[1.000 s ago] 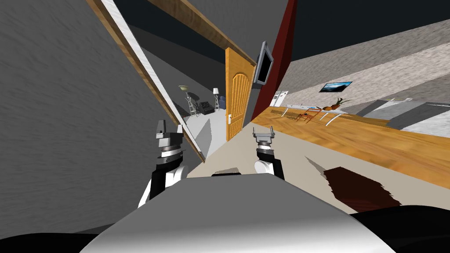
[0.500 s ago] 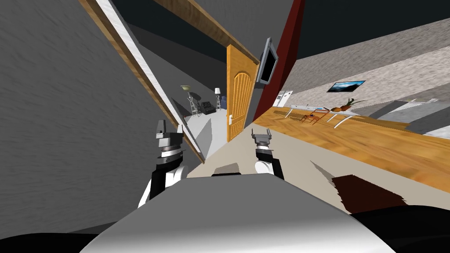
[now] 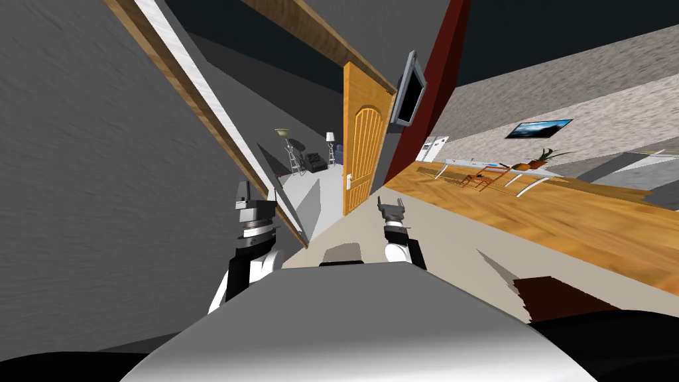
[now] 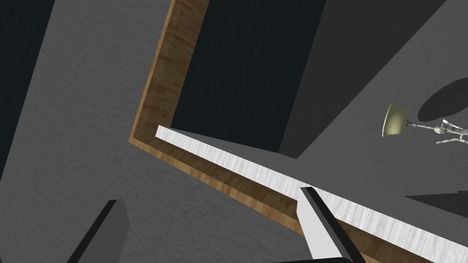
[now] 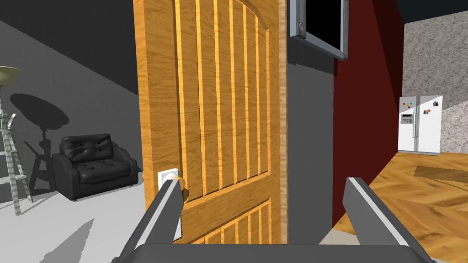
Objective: Push the door open
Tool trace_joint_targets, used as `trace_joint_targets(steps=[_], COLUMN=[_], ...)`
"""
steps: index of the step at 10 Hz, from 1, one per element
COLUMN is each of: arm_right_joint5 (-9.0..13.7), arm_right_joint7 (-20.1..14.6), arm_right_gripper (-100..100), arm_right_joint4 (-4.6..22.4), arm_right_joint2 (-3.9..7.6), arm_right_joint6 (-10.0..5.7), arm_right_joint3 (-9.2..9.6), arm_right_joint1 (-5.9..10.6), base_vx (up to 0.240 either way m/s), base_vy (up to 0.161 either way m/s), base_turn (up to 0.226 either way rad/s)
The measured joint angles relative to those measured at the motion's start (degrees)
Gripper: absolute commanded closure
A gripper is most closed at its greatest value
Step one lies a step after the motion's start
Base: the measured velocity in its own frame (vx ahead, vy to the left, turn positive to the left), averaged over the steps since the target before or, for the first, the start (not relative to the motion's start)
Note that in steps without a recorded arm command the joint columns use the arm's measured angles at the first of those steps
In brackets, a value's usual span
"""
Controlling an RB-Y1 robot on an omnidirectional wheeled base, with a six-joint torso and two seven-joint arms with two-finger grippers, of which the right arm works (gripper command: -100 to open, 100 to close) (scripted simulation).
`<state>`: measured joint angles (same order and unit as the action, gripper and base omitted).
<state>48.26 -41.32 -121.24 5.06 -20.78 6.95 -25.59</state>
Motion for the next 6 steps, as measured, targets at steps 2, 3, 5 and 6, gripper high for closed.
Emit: trace_joint_targets(steps=[2,3,5,6], arm_right_joint5=[3.4,4.6,7.8,8.9], arm_right_joint7=[-3.2,-4.0,-6.4,-7.3], arm_right_gripper=[-100,-100,-100,-100], arm_right_joint4=[1.0,1.1,1.8,1.9], arm_right_joint2=[0.24,0.23,0.23,0.23], arm_right_joint6=[0.92,1.32,2.23,2.64], arm_right_joint3=[0.51,0.54,0.94,0.99], arm_right_joint1=[0.18,0.22,0.34,0.35], base_vx=[0.08,0.054,0.061,0.043], base_vy=[-0.052,-0.038,-0.053,-0.037], base_turn=[0.051,0.043,0.055,0.05])
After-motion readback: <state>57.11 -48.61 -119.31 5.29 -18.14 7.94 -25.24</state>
